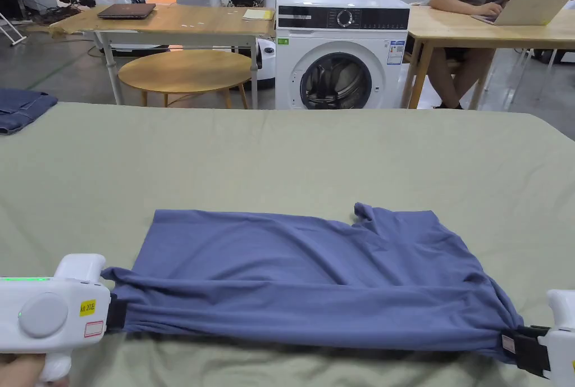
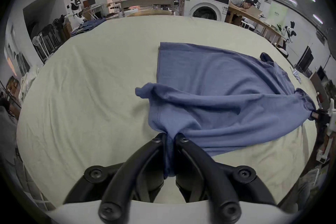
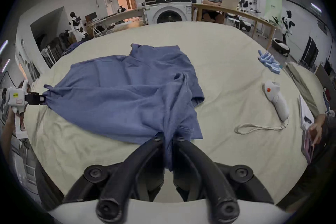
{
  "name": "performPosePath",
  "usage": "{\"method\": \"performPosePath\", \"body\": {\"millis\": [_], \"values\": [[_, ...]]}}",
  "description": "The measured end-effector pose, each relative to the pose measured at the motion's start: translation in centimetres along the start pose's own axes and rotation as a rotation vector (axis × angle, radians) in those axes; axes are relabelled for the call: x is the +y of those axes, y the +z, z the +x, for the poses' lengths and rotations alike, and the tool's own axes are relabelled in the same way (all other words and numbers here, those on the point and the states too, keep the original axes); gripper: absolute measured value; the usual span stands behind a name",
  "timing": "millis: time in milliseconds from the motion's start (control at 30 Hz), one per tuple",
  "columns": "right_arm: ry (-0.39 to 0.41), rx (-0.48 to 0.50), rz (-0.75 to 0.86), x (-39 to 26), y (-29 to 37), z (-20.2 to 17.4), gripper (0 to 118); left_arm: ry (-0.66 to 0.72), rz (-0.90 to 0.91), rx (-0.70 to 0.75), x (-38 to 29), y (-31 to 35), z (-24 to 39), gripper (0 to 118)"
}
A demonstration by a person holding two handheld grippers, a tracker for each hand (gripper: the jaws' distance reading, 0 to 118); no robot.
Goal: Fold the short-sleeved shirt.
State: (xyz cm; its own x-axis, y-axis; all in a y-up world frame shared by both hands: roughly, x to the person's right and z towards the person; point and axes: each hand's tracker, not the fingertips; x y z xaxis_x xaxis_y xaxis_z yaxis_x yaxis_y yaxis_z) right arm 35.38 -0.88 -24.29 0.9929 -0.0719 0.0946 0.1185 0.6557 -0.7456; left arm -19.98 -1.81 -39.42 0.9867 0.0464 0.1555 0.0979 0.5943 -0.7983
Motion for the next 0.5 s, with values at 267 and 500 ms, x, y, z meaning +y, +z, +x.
{"method": "performPosePath", "body": {"millis": [267, 500], "values": [[-0.032, 0.026, -0.003, -4.1, 3.3, 0.9, 5, 0.022, -0.015, -0.008, -4.6, 3.2, -1.0, 3], [-0.043, 0.045, -0.024, -9.7, 7.3, 1.0, 5, 0.052, -0.016, -0.026, -10.9, 7.8, -1.5, 3]]}}
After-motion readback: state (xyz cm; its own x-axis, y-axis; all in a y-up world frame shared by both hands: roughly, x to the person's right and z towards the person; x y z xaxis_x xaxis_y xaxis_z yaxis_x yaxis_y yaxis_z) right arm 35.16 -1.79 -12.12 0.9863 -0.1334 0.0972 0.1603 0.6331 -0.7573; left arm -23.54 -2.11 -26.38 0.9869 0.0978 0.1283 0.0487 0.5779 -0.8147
